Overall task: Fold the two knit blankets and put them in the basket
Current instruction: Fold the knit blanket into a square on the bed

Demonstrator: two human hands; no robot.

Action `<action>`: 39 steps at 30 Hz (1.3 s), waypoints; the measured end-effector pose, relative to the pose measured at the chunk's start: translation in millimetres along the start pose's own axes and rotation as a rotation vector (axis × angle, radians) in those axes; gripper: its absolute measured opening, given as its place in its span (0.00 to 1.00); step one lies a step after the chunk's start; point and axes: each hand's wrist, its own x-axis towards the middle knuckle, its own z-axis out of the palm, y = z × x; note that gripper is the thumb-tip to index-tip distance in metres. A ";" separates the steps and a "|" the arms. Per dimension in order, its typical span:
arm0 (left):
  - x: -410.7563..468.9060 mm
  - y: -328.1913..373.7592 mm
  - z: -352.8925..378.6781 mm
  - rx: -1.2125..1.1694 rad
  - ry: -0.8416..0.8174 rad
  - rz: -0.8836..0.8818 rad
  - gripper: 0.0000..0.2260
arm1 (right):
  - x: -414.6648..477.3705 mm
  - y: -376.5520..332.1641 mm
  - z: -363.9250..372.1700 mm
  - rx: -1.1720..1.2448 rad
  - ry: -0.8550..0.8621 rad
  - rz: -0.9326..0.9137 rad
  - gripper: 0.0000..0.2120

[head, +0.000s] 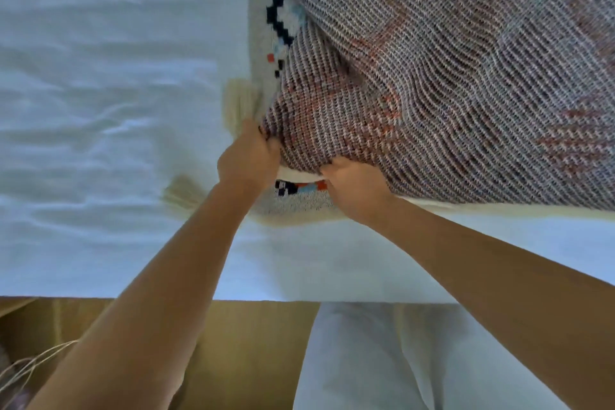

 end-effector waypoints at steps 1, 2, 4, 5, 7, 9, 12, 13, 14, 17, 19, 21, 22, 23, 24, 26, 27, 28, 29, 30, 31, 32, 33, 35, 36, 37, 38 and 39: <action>-17.3 -14.0 6.7 -0.039 -0.016 -0.078 0.13 | -7.5 -1.7 6.6 -0.030 -0.027 -0.042 0.13; -35.6 -27.1 15.6 -0.052 -0.018 -0.138 0.13 | -15.5 -2.6 13.2 -0.050 -0.060 -0.085 0.15; -69.5 -47.1 33.6 -0.022 -0.018 -0.234 0.15 | -26.6 -4.9 20.3 -0.050 -0.136 -0.136 0.18; -80.8 -50.9 42.2 0.004 -0.046 -0.267 0.17 | -28.6 -5.9 20.1 -0.039 -0.159 -0.126 0.19; -87.9 -51.5 52.7 0.022 -0.112 -0.319 0.22 | -23.8 -10.5 13.3 -0.021 -0.159 -0.076 0.20; -80.4 -50.1 50.7 0.048 -0.111 -0.337 0.24 | -7.9 -19.5 -0.5 0.044 -0.092 -0.026 0.19; -64.3 -56.5 40.7 0.206 -0.108 -0.276 0.26 | 26.8 -40.7 -21.5 0.172 0.017 0.022 0.17; -61.9 -59.7 38.2 0.255 -0.134 -0.228 0.26 | 37.2 -48.5 -25.4 0.196 0.015 0.049 0.17; -61.1 -63.2 37.7 0.297 -0.161 -0.157 0.26 | 46.3 -56.0 -26.4 0.213 -0.007 0.080 0.18; -65.5 -77.5 44.4 0.364 -0.192 0.091 0.26 | 61.4 -73.5 -15.6 0.233 -0.104 0.167 0.17; -68.6 -90.2 47.6 0.305 -0.204 0.190 0.26 | 64.3 -80.4 -6.4 0.214 -0.117 0.213 0.18; -73.1 -101.6 47.2 0.198 -0.209 0.245 0.25 | 66.4 -84.8 2.2 0.210 -0.095 0.256 0.22; -76.0 -106.4 45.8 0.140 -0.207 0.254 0.25 | 67.1 -86.6 6.8 0.223 -0.077 0.264 0.23; -78.5 -110.7 43.3 0.096 -0.186 0.255 0.25 | 67.2 -87.5 11.1 0.246 -0.056 0.258 0.21; -81.8 -116.7 43.4 0.078 -0.160 0.246 0.26 | 65.8 -88.7 14.3 0.272 -0.038 0.240 0.20; -91.2 -130.2 48.0 0.148 -0.093 0.230 0.26 | 59.5 -89.1 18.6 0.285 -0.025 0.183 0.18; -95.7 -137.5 52.6 0.238 -0.058 0.234 0.26 | 55.9 -88.2 21.0 0.270 -0.032 0.156 0.17; -99.5 -144.3 59.4 0.331 0.000 0.244 0.26 | 51.5 -87.4 23.2 0.236 -0.046 0.132 0.17; -102.4 -149.8 68.1 0.409 0.062 0.239 0.26 | 47.1 -87.0 25.7 0.186 -0.059 0.107 0.18; -103.9 -152.1 76.9 0.461 0.112 0.241 0.27 | 43.8 -86.7 27.9 0.139 -0.065 0.076 0.18; -104.4 -149.7 81.9 0.486 0.131 0.242 0.29 | 42.3 -85.6 29.3 0.113 -0.071 0.049 0.17; -103.5 -144.8 83.1 0.481 0.141 0.233 0.30 | 42.7 -83.7 28.7 0.113 -0.077 0.028 0.17; -102.3 -136.5 79.7 0.448 0.134 0.209 0.30 | 44.7 -80.5 26.7 0.141 -0.087 0.014 0.16; -99.0 -115.7 70.6 0.334 0.082 0.141 0.30 | 52.8 -71.3 15.2 0.256 -0.086 0.008 0.14; -92.5 -103.4 63.2 0.232 0.061 0.122 0.32 | 59.0 -65.6 6.4 0.300 -0.054 0.013 0.13; -81.8 -90.1 53.2 0.130 0.028 0.091 0.33 | 67.1 -59.1 -4.0 0.317 -0.007 0.029 0.13; -67.6 -75.7 41.9 0.040 -0.006 0.038 0.33 | 76.7 -52.2 -15.2 0.317 0.047 0.051 0.12; -50.1 -61.4 33.0 -0.032 -0.001 -0.018 0.32 | 87.6 -45.0 -25.8 0.316 0.101 0.077 0.12</action>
